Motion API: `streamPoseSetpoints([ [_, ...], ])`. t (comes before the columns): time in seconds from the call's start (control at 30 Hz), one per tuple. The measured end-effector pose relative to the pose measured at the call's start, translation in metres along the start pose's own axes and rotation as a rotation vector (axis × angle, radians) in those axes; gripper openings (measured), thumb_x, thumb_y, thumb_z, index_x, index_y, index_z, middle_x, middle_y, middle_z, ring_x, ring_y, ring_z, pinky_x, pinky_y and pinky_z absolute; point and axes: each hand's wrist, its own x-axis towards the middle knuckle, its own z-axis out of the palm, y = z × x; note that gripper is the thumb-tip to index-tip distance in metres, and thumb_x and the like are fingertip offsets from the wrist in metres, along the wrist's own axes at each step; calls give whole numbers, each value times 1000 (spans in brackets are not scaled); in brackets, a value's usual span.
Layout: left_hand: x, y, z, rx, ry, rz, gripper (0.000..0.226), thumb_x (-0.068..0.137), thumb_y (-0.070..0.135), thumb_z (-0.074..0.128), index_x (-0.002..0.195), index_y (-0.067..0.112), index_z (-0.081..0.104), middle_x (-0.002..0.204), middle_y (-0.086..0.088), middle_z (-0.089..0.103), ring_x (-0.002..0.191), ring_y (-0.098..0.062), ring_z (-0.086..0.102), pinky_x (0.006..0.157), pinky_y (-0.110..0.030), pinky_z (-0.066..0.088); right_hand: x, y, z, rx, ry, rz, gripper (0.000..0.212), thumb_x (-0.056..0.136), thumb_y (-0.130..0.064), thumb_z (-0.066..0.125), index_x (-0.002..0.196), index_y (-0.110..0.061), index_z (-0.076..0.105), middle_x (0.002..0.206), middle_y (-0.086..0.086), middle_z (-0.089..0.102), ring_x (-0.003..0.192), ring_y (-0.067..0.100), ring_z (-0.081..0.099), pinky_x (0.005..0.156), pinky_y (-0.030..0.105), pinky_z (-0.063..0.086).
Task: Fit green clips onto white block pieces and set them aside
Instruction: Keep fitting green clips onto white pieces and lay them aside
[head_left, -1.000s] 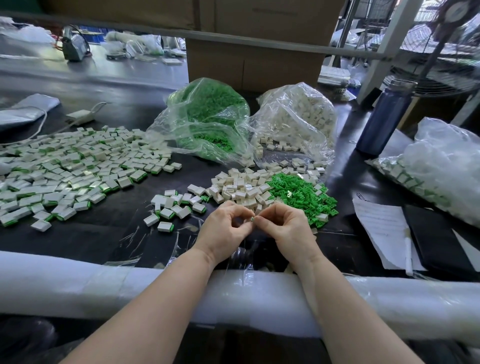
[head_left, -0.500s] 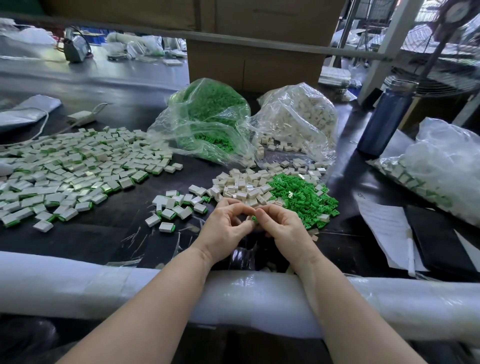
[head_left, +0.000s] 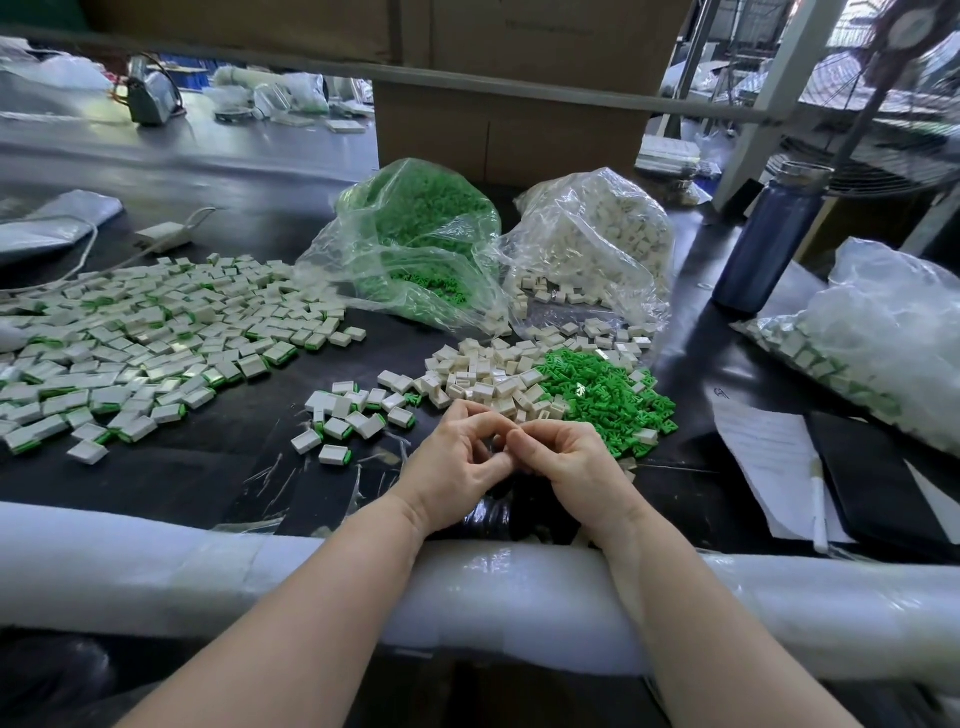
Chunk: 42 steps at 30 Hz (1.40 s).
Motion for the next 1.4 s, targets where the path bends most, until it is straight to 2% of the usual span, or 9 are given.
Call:
streamPoseSetpoints([
  [0.13, 1, -3, 2, 45, -21, 15, 28, 83, 12, 64, 79, 39, 57, 99, 10, 43, 66, -9, 48, 73, -26, 47, -1, -1, -1, 24, 19, 19, 15, 88, -6, 59, 79, -10, 70, 74, 14, 64, 69, 20, 58, 63, 24, 48],
  [0.3, 2, -6, 3, 71, -33, 23, 27, 82, 17, 64, 78, 42, 57, 101, 12, 44, 64, -11, 48, 76, -38, 50, -2, -1, -2, 50, 30, 38, 16, 86, -4, 60, 77, -7, 72, 78, 21, 64, 73, 26, 57, 70, 34, 46],
  [0.47, 1, -3, 3, 86, -40, 21, 28, 83, 15, 63, 79, 42, 55, 101, 12, 43, 66, -14, 49, 78, -40, 51, -2, 0, -2, 60, 51, 33, 18, 86, -4, 61, 74, -10, 73, 75, 20, 65, 72, 28, 58, 72, 38, 47],
  [0.7, 1, 0, 1, 13, 67, 21, 10, 87, 13, 63, 92, 21, 63, 104, 0, 44, 70, -12, 48, 75, -21, 49, -1, 1, 0, 49, 104, -38, 17, 90, -12, 57, 82, -11, 71, 67, 1, 69, 65, 11, 64, 61, 20, 51],
  [0.8, 1, -1, 1, 30, 99, 4, 9, 87, 12, 63, 91, 20, 63, 104, 1, 43, 67, -8, 46, 72, -18, 47, 0, 3, -2, 41, 163, -56, 15, 87, -4, 61, 83, -14, 71, 76, 0, 72, 72, 12, 67, 66, 21, 54],
  [0.97, 2, -1, 2, 43, 83, -20, 9, 86, 12, 64, 94, 15, 63, 106, 1, 43, 66, -9, 46, 70, -18, 46, -1, 2, -3, -29, 200, -89, 21, 79, 4, 68, 72, -16, 68, 73, 0, 69, 69, 15, 64, 66, 24, 54],
  [1.07, 1, 0, 2, 76, 77, -22, 8, 86, 13, 64, 94, 16, 64, 104, 3, 44, 67, -9, 46, 70, -19, 46, -1, 1, -2, -83, 205, -80, 19, 79, 5, 67, 71, -12, 65, 70, 4, 64, 63, 13, 59, 62, 23, 51],
  [1.23, 1, 0, 2, 127, 84, -5, 12, 87, 16, 63, 98, 14, 66, 98, 3, 55, 78, -14, 55, 78, -23, 49, -2, -2, 0, -150, 216, -87, 16, 82, 1, 66, 73, -12, 63, 72, 5, 63, 67, 16, 58, 66, 28, 51],
  [1.4, 1, 0, 1, 78, 281, -78, 16, 87, 11, 61, 102, 13, 65, 92, 0, 65, 87, -17, 63, 82, -29, 53, -2, -1, -5, -207, 455, -136, 16, 81, -7, 69, 72, -19, 65, 69, -7, 64, 63, -1, 57, 64, 11, 46],
])
